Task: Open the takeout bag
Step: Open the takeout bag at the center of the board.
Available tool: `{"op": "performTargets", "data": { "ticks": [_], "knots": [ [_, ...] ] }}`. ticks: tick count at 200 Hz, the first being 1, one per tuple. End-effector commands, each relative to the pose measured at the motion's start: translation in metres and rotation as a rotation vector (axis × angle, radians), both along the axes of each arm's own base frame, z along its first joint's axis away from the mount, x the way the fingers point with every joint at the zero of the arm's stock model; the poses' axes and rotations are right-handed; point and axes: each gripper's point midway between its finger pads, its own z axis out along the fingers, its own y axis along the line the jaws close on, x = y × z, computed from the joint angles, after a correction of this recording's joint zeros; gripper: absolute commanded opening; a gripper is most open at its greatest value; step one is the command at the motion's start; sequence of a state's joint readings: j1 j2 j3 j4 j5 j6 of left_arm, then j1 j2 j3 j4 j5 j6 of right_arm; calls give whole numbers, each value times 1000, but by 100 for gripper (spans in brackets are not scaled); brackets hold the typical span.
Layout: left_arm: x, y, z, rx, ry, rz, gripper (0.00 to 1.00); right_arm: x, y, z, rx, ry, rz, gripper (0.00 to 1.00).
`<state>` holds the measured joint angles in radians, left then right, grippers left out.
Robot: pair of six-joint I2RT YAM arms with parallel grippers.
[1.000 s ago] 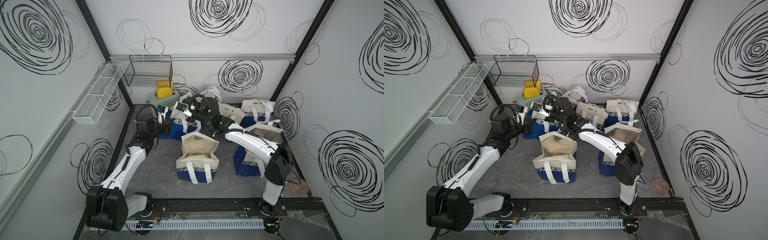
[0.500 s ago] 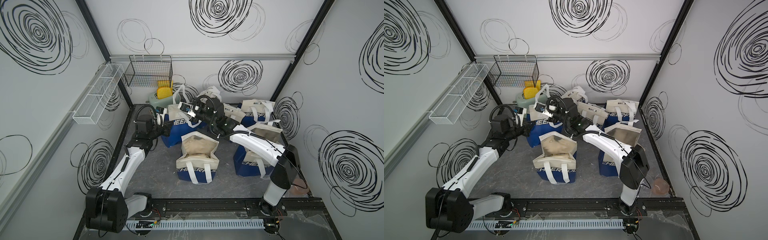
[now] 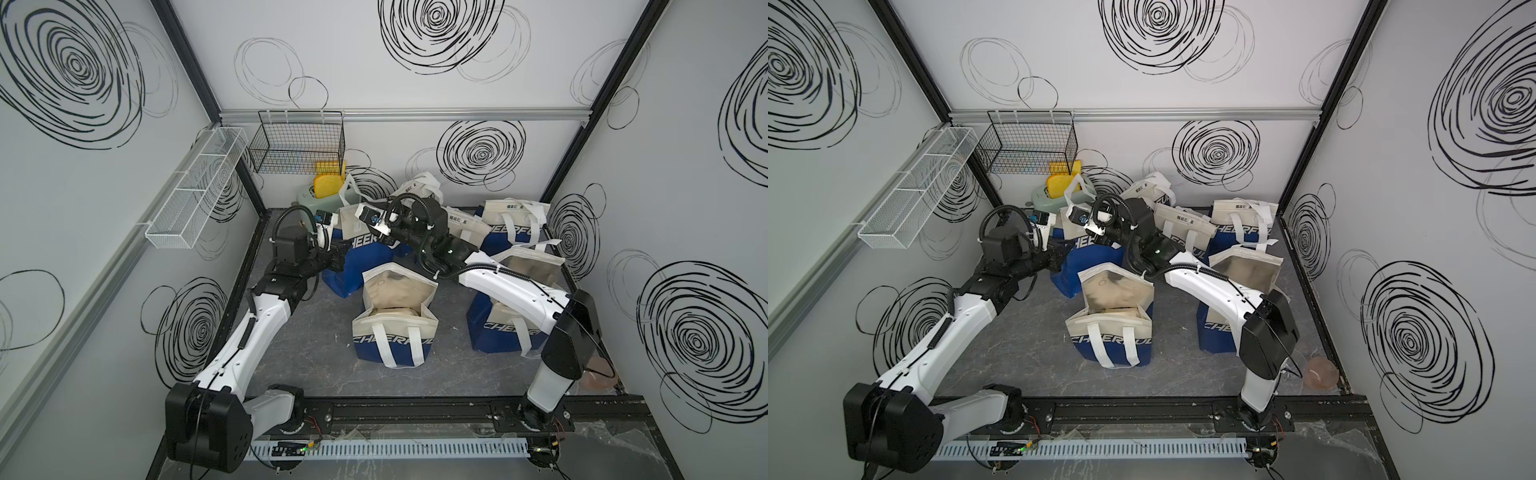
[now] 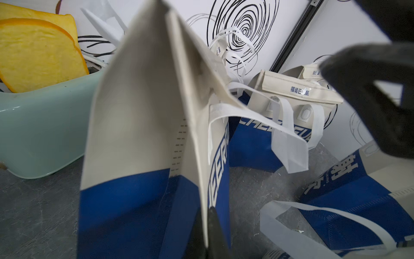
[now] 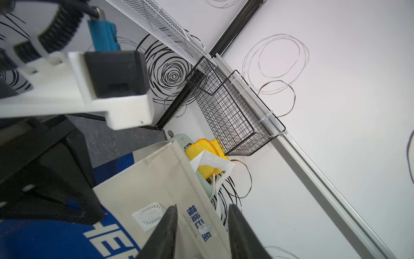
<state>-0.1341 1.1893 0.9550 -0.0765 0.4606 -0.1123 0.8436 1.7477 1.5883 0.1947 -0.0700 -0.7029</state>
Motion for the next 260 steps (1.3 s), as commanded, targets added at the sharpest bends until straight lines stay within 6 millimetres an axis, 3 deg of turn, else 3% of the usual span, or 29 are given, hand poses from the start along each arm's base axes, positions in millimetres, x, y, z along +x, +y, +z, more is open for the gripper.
{"op": "performTargets", "data": {
  "ticks": [1,65,133,260],
  "knots": [
    [0,-4,33,-5,-89,-7,0,-10,12,2,17,-9,44,41],
    [-4,-8,38,6,-98,-20,0,-15,23,-10,-9,-1,68,44],
    [-9,-16,44,27,-112,-42,0,-7,27,-18,-11,-12,24,43],
    [-19,-25,41,81,-112,-76,0,19,21,-5,26,-82,-108,31]
  ]
}}
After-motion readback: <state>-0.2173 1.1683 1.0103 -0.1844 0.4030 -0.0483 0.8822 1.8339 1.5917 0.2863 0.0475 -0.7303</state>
